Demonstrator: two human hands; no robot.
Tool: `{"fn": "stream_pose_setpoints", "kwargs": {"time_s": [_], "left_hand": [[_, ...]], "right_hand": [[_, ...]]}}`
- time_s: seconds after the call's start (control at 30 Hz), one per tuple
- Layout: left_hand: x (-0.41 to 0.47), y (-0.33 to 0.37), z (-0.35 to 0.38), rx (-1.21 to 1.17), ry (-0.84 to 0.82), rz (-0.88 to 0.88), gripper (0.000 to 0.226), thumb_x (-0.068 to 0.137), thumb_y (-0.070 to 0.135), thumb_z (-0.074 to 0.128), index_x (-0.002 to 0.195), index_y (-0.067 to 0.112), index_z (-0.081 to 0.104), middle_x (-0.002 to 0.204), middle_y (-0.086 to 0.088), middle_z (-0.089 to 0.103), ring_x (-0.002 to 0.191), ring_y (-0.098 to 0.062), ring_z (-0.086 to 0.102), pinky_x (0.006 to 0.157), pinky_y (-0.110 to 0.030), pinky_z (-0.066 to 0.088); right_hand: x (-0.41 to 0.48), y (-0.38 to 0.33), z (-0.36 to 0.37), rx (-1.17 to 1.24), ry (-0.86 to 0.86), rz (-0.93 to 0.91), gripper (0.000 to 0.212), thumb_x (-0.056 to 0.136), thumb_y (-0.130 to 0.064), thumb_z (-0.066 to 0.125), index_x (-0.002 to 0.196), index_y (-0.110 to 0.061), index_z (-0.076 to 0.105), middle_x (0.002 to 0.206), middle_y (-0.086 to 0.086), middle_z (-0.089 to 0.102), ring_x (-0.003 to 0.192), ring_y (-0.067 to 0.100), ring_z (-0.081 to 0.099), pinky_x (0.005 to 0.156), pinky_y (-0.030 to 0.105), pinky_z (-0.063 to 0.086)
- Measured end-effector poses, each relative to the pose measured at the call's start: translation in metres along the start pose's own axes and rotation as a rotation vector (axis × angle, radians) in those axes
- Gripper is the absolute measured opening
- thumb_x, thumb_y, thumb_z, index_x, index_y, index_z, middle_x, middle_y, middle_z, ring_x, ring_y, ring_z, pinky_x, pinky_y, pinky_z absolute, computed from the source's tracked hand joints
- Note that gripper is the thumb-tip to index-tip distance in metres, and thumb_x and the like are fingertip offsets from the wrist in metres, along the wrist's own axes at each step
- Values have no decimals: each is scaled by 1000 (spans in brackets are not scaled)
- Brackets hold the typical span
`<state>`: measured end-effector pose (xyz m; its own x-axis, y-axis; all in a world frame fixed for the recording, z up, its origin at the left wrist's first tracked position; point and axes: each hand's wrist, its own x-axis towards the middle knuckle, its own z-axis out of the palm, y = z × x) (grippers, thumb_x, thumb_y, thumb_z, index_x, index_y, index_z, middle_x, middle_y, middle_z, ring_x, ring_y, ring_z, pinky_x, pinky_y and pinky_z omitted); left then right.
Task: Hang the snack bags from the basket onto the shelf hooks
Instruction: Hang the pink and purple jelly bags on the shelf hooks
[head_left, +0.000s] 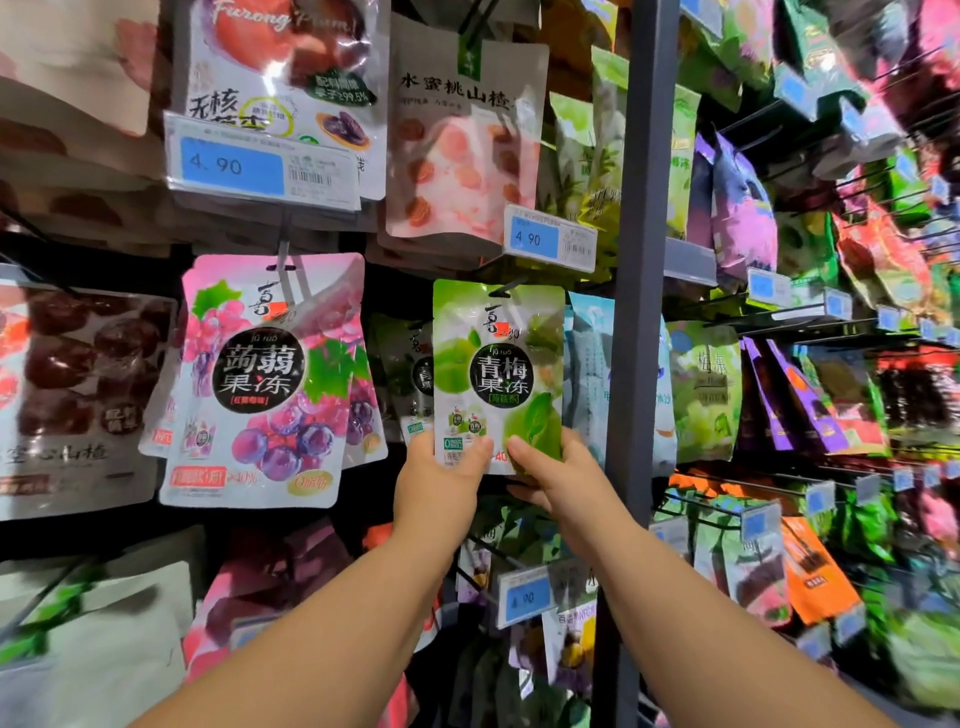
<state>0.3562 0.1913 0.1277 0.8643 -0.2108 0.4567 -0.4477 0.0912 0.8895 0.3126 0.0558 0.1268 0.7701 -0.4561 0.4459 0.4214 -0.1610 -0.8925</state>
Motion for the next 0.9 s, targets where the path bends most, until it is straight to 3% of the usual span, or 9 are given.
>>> {"fn": "stream_pose_setpoints", "kwargs": {"time_s": [0.1,0.23,0.3,0.37,0.43,0.6,0.67,0.77,0.9], "left_hand": [[-5,-6,1,-22,2,-22,31,86,42,70,105,22,56,97,1,70,91,-21,67,89,-46,54],[-8,-20,4,-98,-6,-82,57,73,56,73,110,14,63,91,-3,75,81,-20,70,84,-46,58],[-12,-22,5,-163,-20,-133,45,86,38,71,117,6,62,94,-7,72,69,-13,66,71,-33,58],[-17,-28,8,-186,-35,-170,48,91,29,68,128,1,55,99,-9,69,65,-10,62,60,-25,52],[-26,-30,12,-189,-34,-164,50,92,28,67,131,3,50,100,-8,68,66,-11,60,58,-23,49],[-65,-20,26,-91,-63,1,27,91,29,68,107,17,51,83,-1,63,64,-15,58,57,-24,48],[-83,-20,38,-38,-128,94,21,89,29,70,95,25,49,79,-1,63,67,-16,58,64,-29,48],[-118,-26,63,-6,-281,167,23,88,28,70,86,30,47,71,6,58,59,-4,53,59,-23,41],[-158,-60,103,66,-578,101,22,87,27,71,84,28,49,67,9,51,53,0,45,57,-16,40]], "right_hand": [[-8,1,-2,-93,9,35,36,90,-28,71,121,-17,57,117,7,68,102,20,70,87,39,59],[-24,1,-5,-202,37,43,16,92,-25,69,99,-12,63,93,10,67,86,20,67,87,45,59],[-36,1,-9,-241,49,51,28,91,-23,70,115,-9,62,92,10,69,83,22,69,84,41,60],[-49,2,-16,-256,77,68,46,90,-19,70,132,-9,55,91,8,70,85,23,71,85,45,60],[-63,0,-23,-267,84,69,34,90,-15,69,122,-9,60,87,7,69,82,21,70,84,44,60],[-93,8,-53,-234,104,56,3,92,-4,66,91,-5,64,73,8,61,60,11,62,65,30,56],[-104,11,-67,-273,126,44,6,92,-3,65,86,-5,64,70,7,60,59,12,59,61,29,54],[-125,22,-97,-351,156,43,9,91,-7,67,82,-8,66,68,6,61,60,12,59,59,25,53],[-162,49,-153,-527,236,145,8,89,-14,70,82,-14,68,61,-4,66,58,8,63,59,23,53]]}}
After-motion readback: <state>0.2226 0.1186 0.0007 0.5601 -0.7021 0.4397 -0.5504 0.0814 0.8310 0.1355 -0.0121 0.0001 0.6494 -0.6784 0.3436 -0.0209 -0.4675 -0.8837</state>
